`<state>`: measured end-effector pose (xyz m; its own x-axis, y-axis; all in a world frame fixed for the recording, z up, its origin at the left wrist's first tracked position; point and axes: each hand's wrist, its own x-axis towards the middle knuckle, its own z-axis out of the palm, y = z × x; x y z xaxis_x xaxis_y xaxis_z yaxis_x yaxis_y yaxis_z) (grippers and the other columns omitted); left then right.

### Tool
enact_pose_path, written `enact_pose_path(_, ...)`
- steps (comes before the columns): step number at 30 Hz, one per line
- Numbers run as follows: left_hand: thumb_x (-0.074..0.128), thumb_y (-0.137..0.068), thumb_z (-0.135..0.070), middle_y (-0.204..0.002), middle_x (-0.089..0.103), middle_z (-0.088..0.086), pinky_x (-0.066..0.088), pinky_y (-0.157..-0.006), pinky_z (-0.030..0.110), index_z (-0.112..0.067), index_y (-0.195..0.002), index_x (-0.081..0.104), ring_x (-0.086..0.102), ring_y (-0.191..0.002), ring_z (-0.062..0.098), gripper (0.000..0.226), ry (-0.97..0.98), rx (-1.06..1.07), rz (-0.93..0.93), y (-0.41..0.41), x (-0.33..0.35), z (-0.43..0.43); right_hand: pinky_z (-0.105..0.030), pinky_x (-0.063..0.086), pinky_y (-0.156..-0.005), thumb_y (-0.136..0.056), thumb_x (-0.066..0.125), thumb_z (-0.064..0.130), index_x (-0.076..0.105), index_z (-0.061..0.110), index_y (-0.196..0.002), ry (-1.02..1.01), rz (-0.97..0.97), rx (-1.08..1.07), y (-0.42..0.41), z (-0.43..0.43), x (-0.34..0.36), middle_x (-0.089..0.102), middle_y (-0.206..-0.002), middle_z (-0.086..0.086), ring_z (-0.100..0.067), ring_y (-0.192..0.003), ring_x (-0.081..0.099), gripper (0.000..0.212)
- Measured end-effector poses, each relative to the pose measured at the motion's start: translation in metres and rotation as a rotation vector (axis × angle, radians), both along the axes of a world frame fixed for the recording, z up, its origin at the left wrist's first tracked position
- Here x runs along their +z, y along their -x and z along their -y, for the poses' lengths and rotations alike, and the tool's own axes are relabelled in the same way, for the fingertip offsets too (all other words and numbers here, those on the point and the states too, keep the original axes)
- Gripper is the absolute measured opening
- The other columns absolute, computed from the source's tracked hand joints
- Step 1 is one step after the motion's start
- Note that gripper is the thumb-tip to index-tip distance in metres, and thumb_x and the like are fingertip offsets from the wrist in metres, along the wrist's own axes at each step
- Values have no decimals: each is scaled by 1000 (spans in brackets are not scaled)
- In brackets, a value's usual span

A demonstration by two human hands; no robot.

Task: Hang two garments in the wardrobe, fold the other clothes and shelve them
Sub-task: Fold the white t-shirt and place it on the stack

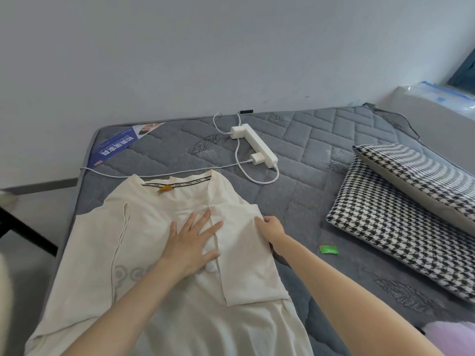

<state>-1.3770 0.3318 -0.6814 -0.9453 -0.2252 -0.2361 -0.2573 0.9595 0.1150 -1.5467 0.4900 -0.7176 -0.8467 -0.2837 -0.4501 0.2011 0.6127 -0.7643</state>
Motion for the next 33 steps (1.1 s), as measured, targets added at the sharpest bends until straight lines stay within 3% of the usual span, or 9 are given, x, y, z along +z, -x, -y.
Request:
enact_pose_path(3,37,-92,-61,-157,-20,-13,1,-115,55,-49,-146,-4,-14,-146,19,69,-21,3,6,2,-3,2,-30,35,-65,-94,48,28,46,11,-69,-10,8,-52,7,7,-6,48,-72,-3,-21,-72,46,30)
enact_pose_path(8,37,-93,-60,-158,-15,-13,0,-113,57,-48,-147,2,-17,-145,17,66,-31,24,-1,5,-8,2,-33,35,-64,-96,39,25,42,10,-88,21,-137,-234,8,4,-21,47,-78,0,-21,-75,45,17)
enact_pose_path(11,38,-93,-58,-158,-14,-13,-1,-113,57,-48,-147,4,-17,-145,18,65,-40,36,12,7,-7,2,-28,34,-55,-94,44,23,46,12,-88,-6,-139,-198,9,0,-18,53,-87,-2,-14,-68,45,12)
enact_pose_path(13,39,-93,-58,-158,-14,-13,0,-113,57,-47,-148,4,-16,-146,18,66,-43,40,12,6,-5,2,-28,39,-61,-92,47,17,46,12,-101,-14,-109,-177,7,-1,-11,53,-102,-5,-15,-79,49,10)
enact_pose_path(16,37,-95,-55,-159,-13,-11,0,-114,56,-44,-149,2,-13,-146,17,65,-55,42,5,2,1,0,-35,37,-86,-92,49,14,37,15,-125,-215,-287,-58,-4,-7,-2,41,-123,-8,-28,-113,38,36)
enact_pose_path(18,36,-97,-51,-159,-13,-10,1,-116,53,-42,-149,2,-11,-146,17,63,-81,39,-14,-5,5,-2,-39,34,-93,-93,49,17,36,18,-132,-312,-485,67,-21,-15,2,39,-131,-7,-29,-119,32,41)
enact_pose_path(22,35,-100,-42,-159,-10,-10,0,-118,44,-44,-149,1,-9,-147,15,60,-141,28,-83,-27,7,-4,-35,28,-104,-96,47,24,35,21,-143,-185,-740,382,-64,-37,3,31,-149,-2,-25,-134,27,48)
enact_pose_path(28,35,-101,-36,-159,-7,-11,0,-118,35,-43,-149,5,-6,-147,13,57,-219,39,-204,-70,6,-16,-44,-4,-118,-104,20,40,-9,35,-150,-430,-531,736,-100,-70,-23,-13,-160,5,-18,-147,-11,55)
enact_pose_path(33,35,-102,-33,-160,-6,-9,3,-118,37,-40,-150,6,-5,-147,14,57,-232,117,-224,-98,11,-5,-50,-1,-116,-103,18,39,5,32,-152,-551,-515,697,-98,-71,-15,-1,-160,4,-24,-147,-1,51)
